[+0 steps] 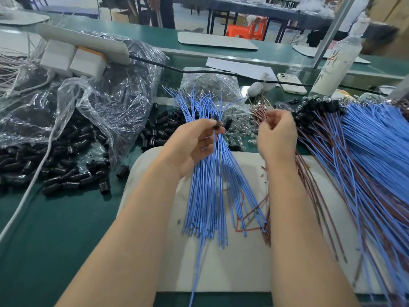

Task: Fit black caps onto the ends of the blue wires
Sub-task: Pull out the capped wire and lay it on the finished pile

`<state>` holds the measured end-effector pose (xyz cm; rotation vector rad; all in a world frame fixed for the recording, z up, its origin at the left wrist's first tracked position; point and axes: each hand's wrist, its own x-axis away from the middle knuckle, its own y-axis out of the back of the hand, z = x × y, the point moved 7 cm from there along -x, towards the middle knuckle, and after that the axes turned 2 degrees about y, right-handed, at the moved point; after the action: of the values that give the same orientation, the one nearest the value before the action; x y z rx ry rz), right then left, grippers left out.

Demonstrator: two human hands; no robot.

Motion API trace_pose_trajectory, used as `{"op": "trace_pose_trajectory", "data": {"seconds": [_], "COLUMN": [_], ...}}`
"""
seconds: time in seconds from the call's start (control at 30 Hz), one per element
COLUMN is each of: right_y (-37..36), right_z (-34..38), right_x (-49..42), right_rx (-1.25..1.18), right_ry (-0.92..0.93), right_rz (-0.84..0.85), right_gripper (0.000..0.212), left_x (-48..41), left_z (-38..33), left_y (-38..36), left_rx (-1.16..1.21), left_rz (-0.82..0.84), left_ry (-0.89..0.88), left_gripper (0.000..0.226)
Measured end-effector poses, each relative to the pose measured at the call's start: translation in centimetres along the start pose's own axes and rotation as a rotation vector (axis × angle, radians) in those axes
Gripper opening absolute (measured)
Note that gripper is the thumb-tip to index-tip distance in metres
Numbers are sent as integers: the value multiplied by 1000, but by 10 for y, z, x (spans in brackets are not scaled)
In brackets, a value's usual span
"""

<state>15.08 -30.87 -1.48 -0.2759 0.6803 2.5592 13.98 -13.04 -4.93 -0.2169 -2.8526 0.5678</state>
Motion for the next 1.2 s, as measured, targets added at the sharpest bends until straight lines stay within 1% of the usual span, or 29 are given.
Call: {"op": "trace_pose_trajectory", "data": {"seconds": [0.1, 0.2, 0.27, 0.3, 0.33, 0.37, 0.4, 0.43, 0.47, 0.5, 0.53, 0.57, 0.6, 0.63, 0.77, 0.87, 0.97, 1.03, 1.07, 1.1, 1.13, 1.17, 1.2], "right_y": [-5, -8, -12, -15, -17, -18, -21, -28, -38, -48, -55, -59, -60, -59, -57, -58, -57, -52, -46, -38, -28, -17, -9], "right_z": [6, 8, 9, 9, 10, 11, 11, 11, 10, 10, 11, 12, 14, 15, 16, 16, 15, 17, 20, 22, 25, 27, 29], "right_x": [2, 3, 4, 5, 6, 9, 12, 16, 24, 36, 47, 55, 58, 59, 55, 53, 50, 43, 37, 30, 24, 19, 17], "right_rx": [-509, -836, -984, -977, -872, -681, -461, -289, -187, -142, -135, -152, -180, -216, -303, -328, -397, -414, -449, -520, -616, -706, -763], "right_ry": [-58, -126, -161, -173, -169, -146, -116, -97, -100, -122, -142, -155, -159, -159, -169, -174, -225, -201, -167, -130, -96, -57, -10], "right_rz": [68, 93, 126, 148, 174, 215, 284, 402, 561, 733, 880, 979, 1028, 1040, 1018, 957, 884, 766, 656, 523, 387, 267, 167], "right_gripper": [21, 20, 19, 17, 14, 11, 15, 23, 30, 32, 30, 24, 19, 17, 13, 9, 10, 10, 9, 7, 6, 6, 5], "left_x": [5, 11, 12, 11, 8, 6, 4, 3, 2, 3, 3, 3, 2, 2, -1, -3, -5, -6, -6, -6, -4, -2, 0], "left_z": [8, 18, 18, 15, 10, 5, -1, -6, -10, -13, -16, -18, -18, -18, -18, -17, -17, -16, -16, -16, -18, -20, -23], "left_y": [-19, -36, -43, -42, -38, -31, -24, -18, -12, -8, -4, -1, 1, 3, 8, 10, 14, 20, 24, 28, 32, 34, 32], "left_rx": [-128, -249, -280, -267, -242, -210, -170, -119, -67, -27, -5, 1, 5, 15, 84, 151, 286, 371, 366, 294, 144, -57, -257], "left_rz": [208, 324, 345, 321, 268, 199, 132, 80, 43, 13, -9, -26, -35, -39, -43, -42, -43, -86, -133, -200, -280, -352, -386], "left_ry": [25, 41, -4, -38, -77, -115, -152, -186, -215, -239, -256, -268, -274, -274, -256, -224, -169, -139, -144, -165, -197, -241, -296], "left_gripper": [6, 6, 6, 6, 8, 11, 12, 11, 11, 13, 16, 17, 17, 16, 11, 14, 17, 16, 14, 12, 11, 9, 5]}}
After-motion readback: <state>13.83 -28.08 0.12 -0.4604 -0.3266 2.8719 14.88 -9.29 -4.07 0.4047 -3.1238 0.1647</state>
